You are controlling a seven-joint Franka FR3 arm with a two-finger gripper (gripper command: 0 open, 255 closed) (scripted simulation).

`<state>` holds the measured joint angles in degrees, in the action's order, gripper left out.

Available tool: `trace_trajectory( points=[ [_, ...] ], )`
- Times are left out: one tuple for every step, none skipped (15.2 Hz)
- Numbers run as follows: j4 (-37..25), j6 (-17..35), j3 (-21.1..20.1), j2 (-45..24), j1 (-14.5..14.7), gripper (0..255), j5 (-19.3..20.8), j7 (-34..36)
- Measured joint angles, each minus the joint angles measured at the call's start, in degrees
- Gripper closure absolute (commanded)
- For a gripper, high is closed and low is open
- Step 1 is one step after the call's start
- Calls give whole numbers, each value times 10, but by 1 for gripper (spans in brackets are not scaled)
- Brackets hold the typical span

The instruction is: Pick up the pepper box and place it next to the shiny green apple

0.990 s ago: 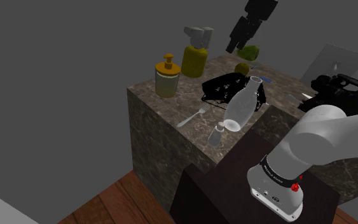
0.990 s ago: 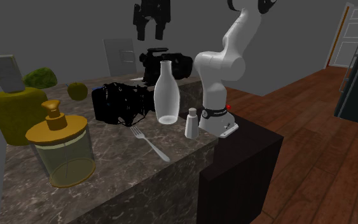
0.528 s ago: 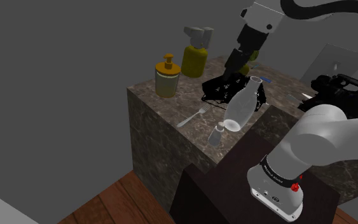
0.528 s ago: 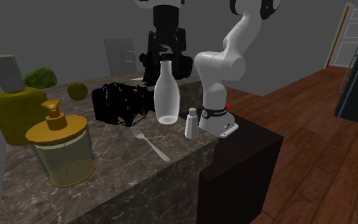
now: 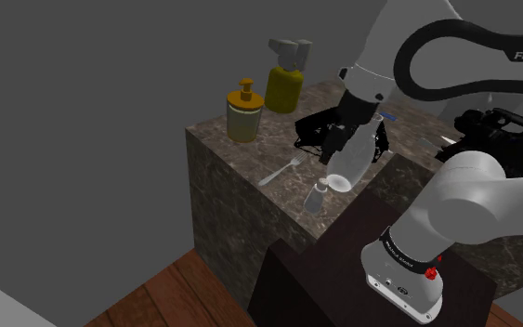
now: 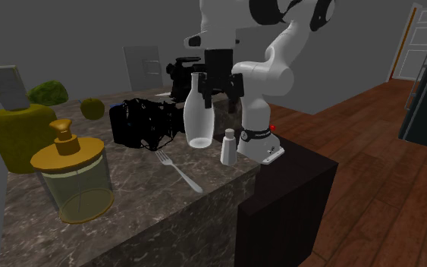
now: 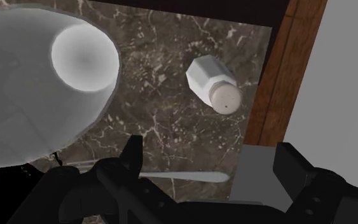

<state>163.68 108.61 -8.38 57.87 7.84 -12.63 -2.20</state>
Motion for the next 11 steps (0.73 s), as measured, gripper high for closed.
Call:
trace_trajectory(
  points=[
    [14,4,-6,5,7,0,-7,5],
    [28,9,-14,10,15,0,-16,11],
    [42,17,-22,12,23,0,-25,17],
    [50,25,-25,11,27,0,-29,19],
    [59,33,-28,11,29,0,-33,19],
    [67,39,-30,12,32,0,-36,20],
    [75,49,-31,9,33,0,-38,19],
    [78,59,-35,3,36,0,-42,20],
    [86,68,-37,1,38,0,-45,20],
    [90,81,-40,-7,39,0,-49,20],
    [95,89,-42,-11,41,0,-51,20]
  ],
)
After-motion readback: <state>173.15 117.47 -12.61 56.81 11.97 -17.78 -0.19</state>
